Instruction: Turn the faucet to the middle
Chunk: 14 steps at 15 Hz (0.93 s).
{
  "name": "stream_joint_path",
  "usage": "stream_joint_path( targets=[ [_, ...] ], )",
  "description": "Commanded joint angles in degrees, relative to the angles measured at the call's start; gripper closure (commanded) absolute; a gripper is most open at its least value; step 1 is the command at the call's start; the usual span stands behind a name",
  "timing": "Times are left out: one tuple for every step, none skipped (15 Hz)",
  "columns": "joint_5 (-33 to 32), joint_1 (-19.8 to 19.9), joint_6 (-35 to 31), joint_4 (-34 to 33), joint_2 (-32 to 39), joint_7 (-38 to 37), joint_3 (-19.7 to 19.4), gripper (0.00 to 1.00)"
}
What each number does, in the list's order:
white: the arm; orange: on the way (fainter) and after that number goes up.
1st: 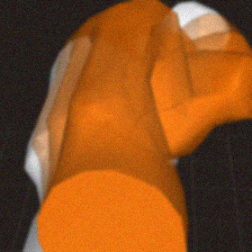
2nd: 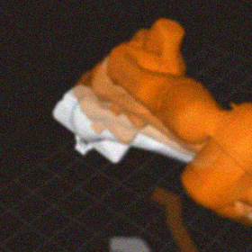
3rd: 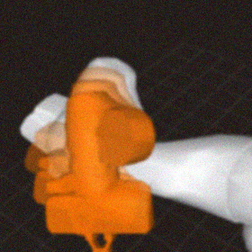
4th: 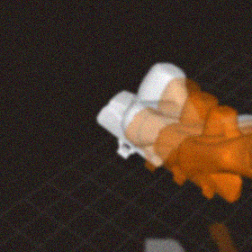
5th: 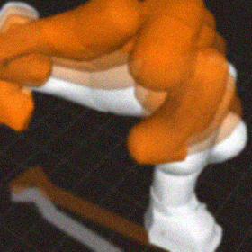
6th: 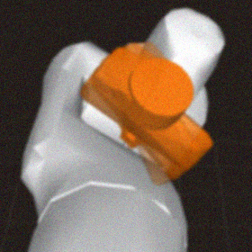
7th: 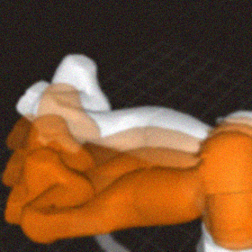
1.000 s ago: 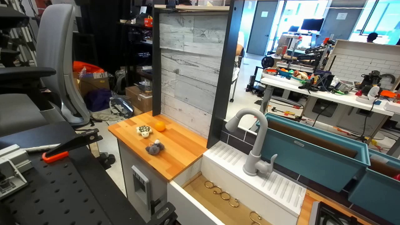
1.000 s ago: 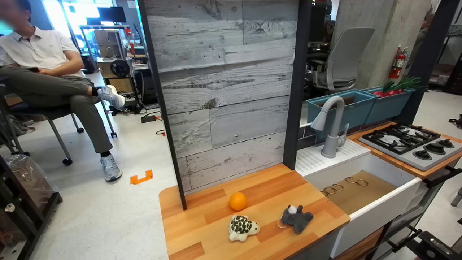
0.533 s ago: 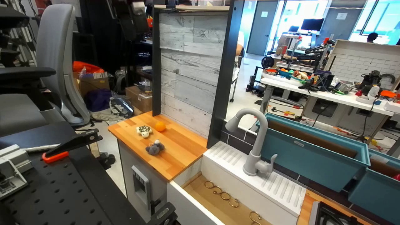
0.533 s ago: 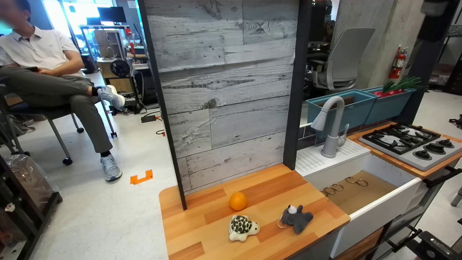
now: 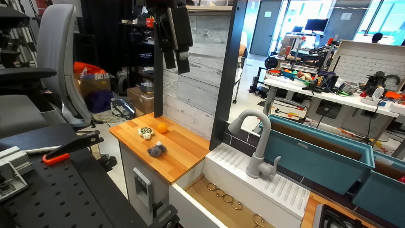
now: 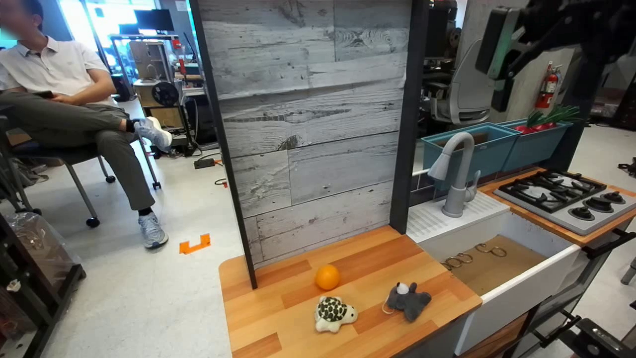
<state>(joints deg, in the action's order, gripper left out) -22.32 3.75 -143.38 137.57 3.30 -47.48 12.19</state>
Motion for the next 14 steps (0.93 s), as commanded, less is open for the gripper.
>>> stream_joint_path(
  targets=[
    [-0.27, -3.97, -4.39, -6.26, 8.15, -3.57, -5.77, 0.00],
    [0.41, -4.87, -5.67, -7.42, 9.88, -4.09, -7.16, 0.00],
    [0.69, -5.82, -6.53, -8.59, 11.53, -4.79, -8.51, 0.00],
    [0.87, -6.77, -7.28, -9.95, 13.43, -5.59, -9.91, 0.00],
    [1.20, -7.69, -7.69, -11.16, 15.02, -6.36, -11.22, 0.00],
    [1.33, -8.64, -8.29, -12.30, 16.72, -7.67, -12.59, 0.00],
    [1.41, -9.51, -8.61, -13.43, 18.22, -8.62, -13.83, 0.00],
    [1.58, -10.30, -9.09, -14.62, 19.86, -9.70, -15.03, 0.00],
    [1.75, -11.02, -9.29, -15.71, 21.28, -10.60, -16.09, 0.00],
    [1.91, -11.65, -9.58, -16.72, 22.61, -11.54, -17.12, 0.00],
    [2.18, -12.17, -10.00, -17.71, 23.98, -12.26, -18.08, 0.00],
    [2.56, -12.53, -10.19, -18.62, 25.23, -12.83, -18.93, 0.00],
    [3.09, -12.83, -10.28, -19.48, 26.33, -13.41, -19.61, 0.00],
    [3.74, -13.12, -10.35, -20.45, 27.53, -13.83, -20.29, 0.00]
  ],
)
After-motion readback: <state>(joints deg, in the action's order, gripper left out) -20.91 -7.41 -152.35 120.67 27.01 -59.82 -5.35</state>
